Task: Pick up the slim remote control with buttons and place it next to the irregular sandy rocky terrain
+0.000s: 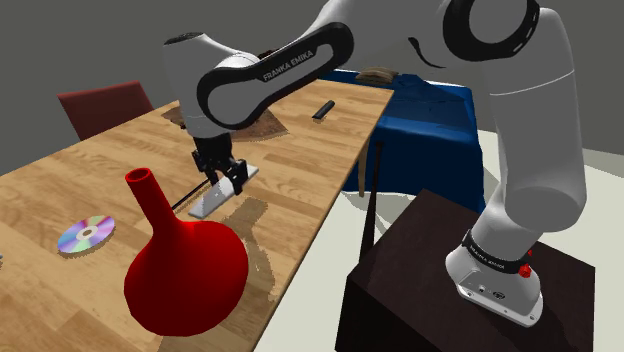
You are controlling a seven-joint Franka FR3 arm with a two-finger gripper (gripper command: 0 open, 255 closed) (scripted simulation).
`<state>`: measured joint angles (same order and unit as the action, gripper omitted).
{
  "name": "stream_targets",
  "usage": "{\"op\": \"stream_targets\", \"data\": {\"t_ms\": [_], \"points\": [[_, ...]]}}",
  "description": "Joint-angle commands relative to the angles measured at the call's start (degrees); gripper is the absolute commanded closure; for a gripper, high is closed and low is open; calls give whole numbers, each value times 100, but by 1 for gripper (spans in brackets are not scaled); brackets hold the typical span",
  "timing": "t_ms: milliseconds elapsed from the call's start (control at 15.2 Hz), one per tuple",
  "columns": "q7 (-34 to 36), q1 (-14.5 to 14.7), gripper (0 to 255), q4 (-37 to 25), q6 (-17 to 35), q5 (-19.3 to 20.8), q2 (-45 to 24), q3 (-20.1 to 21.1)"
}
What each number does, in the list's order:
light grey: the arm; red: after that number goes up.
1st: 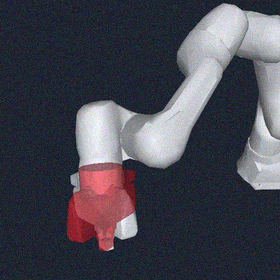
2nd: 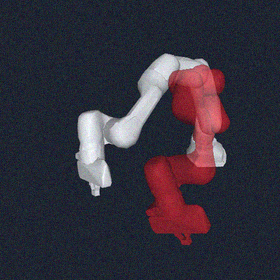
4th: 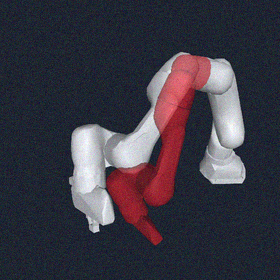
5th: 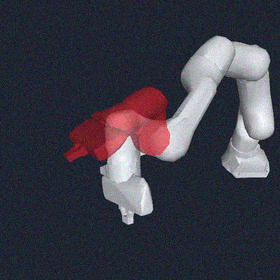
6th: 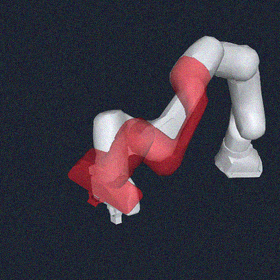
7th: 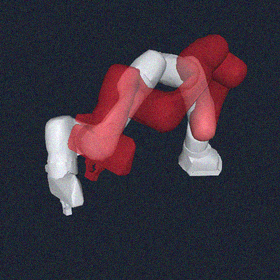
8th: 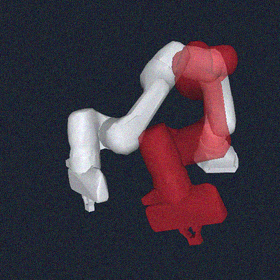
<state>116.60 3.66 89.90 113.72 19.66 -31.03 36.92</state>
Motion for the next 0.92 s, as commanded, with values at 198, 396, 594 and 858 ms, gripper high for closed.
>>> {"op": "stream_targets", "data": {"t_ms": [198, 396, 594, 858], "points": [[-64, -26, 255, -178, -306, -106, 153, 65], [-98, -24, 255, -325, -502, -155, 216, 93], [-129, -16, 255, -488, -703, -197, 267, 117], [-440, -93, 255, -984, -921, -109, -9, -9]]}}
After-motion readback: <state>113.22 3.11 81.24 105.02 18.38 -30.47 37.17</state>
